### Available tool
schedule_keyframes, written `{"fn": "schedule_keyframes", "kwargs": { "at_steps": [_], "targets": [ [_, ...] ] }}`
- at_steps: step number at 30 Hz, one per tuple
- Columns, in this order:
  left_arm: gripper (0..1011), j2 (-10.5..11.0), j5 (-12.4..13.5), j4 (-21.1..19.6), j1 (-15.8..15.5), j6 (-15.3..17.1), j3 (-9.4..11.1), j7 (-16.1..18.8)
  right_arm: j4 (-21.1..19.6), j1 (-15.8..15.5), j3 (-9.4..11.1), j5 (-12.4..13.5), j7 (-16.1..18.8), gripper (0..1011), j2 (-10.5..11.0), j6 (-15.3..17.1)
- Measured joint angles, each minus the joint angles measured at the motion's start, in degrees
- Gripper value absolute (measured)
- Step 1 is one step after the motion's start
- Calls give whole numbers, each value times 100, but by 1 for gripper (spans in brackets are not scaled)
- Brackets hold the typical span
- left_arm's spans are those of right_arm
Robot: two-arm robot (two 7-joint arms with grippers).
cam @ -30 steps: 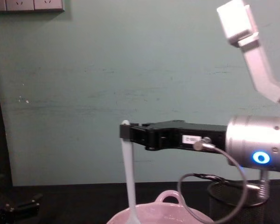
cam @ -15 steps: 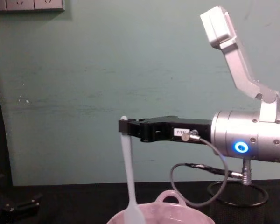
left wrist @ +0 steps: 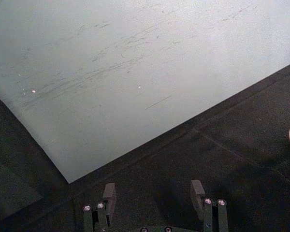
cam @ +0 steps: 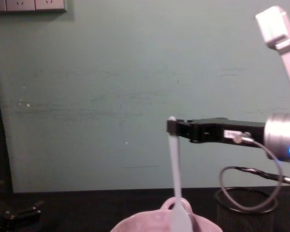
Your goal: Use the one hand to pick up the spoon and stir the clear water in the bowl.
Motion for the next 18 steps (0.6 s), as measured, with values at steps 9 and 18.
{"fn": "schedule_keyframes", "kwargs": {
  "at_steps": [9, 18],
  "targets": [
    [1011, 0, 0, 0, 0, 0, 0, 0, -604, -492, 177, 46, -148, 97, 328, 68],
    [1011, 0, 0, 0, 0, 0, 0, 0, -1051, -753, 127, 47, -184, 98, 391, 84]
  ]
}}
